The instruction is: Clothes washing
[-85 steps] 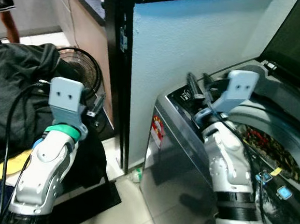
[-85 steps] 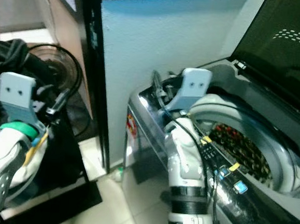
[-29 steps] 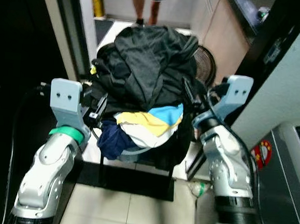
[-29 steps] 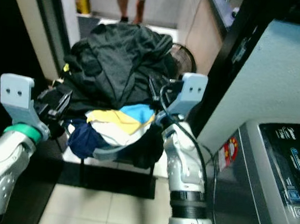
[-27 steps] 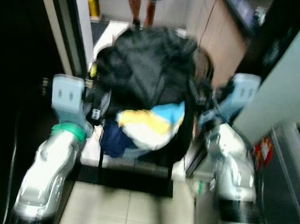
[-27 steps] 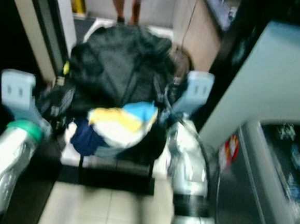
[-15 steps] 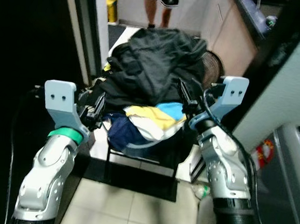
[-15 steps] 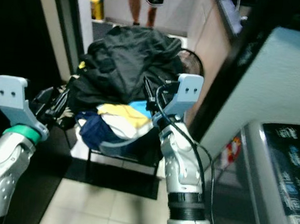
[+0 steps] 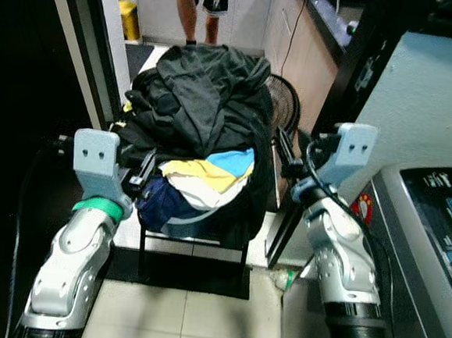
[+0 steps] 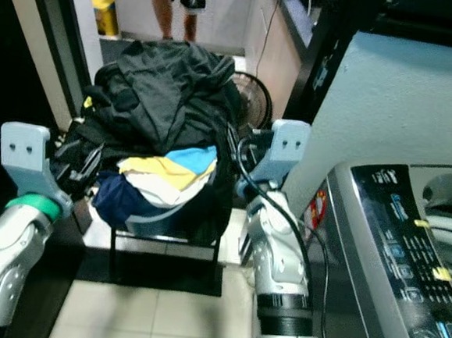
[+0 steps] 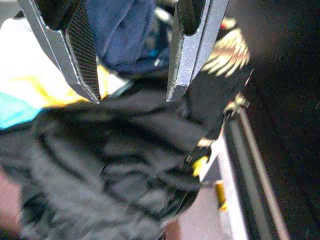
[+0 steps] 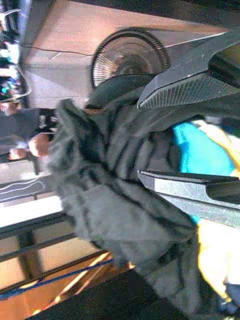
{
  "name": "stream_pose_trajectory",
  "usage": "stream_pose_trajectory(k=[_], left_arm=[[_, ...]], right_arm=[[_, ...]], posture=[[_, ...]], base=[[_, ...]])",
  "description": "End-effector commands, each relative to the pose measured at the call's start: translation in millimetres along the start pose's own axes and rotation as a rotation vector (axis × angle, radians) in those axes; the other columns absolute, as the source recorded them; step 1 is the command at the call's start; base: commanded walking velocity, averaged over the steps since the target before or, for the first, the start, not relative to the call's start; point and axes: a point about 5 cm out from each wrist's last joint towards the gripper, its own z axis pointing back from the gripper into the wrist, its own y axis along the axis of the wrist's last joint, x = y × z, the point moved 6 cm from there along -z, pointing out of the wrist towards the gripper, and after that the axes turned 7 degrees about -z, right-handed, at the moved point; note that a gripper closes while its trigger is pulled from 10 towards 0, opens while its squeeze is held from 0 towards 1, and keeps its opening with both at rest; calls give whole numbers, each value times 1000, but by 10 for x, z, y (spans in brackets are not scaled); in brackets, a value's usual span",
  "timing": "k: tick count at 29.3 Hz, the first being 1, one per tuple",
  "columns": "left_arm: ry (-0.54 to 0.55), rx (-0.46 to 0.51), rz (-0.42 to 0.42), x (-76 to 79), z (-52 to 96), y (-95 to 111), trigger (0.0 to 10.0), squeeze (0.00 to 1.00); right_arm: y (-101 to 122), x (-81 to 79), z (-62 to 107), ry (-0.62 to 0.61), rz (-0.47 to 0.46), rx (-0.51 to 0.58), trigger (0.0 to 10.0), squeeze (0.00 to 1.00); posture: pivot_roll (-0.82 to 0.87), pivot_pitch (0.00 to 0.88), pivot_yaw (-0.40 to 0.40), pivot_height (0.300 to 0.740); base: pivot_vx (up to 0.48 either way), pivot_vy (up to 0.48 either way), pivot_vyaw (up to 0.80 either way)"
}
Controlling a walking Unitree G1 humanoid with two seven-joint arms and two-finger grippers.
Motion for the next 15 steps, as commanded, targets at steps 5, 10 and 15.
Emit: stream_pose_trajectory(k=[5,10,15], left_arm=[[22,-63,25,2,75,-173,10000,0],[4,-42,38,50,41,-106,10000,0],[-5,-30,38,68,29,-97,10000,0]], right_arm=[[-215,-13,103,24,-7,-66,10000,0],[-222,32,98,-4,-37,-62,10000,0],[-186,21,72,-2,-35,-49,10000,0]], posture=[[52,0,16,740],[53,0,11,740],[51,0,12,740]], base=[[0,0,0],[0,0,0],[258,0,0]])
